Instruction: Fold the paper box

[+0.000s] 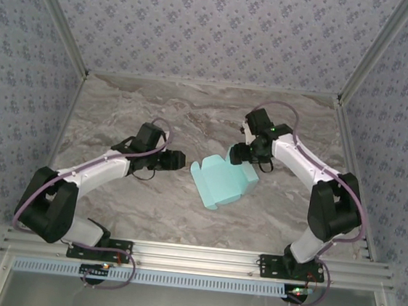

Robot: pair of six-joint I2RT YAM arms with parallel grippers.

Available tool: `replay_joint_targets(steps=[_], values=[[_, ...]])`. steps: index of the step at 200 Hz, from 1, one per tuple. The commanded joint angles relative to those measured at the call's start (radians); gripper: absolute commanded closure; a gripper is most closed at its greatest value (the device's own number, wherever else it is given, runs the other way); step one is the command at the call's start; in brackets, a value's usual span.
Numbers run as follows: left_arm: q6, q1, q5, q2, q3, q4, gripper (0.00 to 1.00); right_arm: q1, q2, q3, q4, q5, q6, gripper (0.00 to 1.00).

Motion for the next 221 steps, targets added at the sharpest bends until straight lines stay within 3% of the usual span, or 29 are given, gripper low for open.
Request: replay_joint_targets(steps=[1, 97, 142, 169, 221], values=[[0.011, 0.006, -0.036, -0.026, 0.014, -0.036, 0.38, 0.008, 0.009, 0.026, -0.013, -0.012, 0.024, 0.34], [0.043, 0.008, -0.08, -0.036, 0.024, -0.077, 0.37, 0.037, 0.033, -0.056, 0.189, -0.125, 0.174, 0.52], [0.051, 0.01, -0.101, -0.044, 0.046, -0.094, 0.37, 0.03, 0.034, -0.136, 0.33, -0.214, 0.267, 0.53], [0.053, 0.01, -0.116, -0.058, 0.055, -0.106, 0.37, 0.023, 0.007, -0.219, 0.53, -0.335, 0.458, 0.53], [0.058, 0.023, -0.166, -0.109, 0.086, -0.175, 0.37, 0.041, 0.074, -0.421, 0.999, -0.341, 0.863, 0.52]])
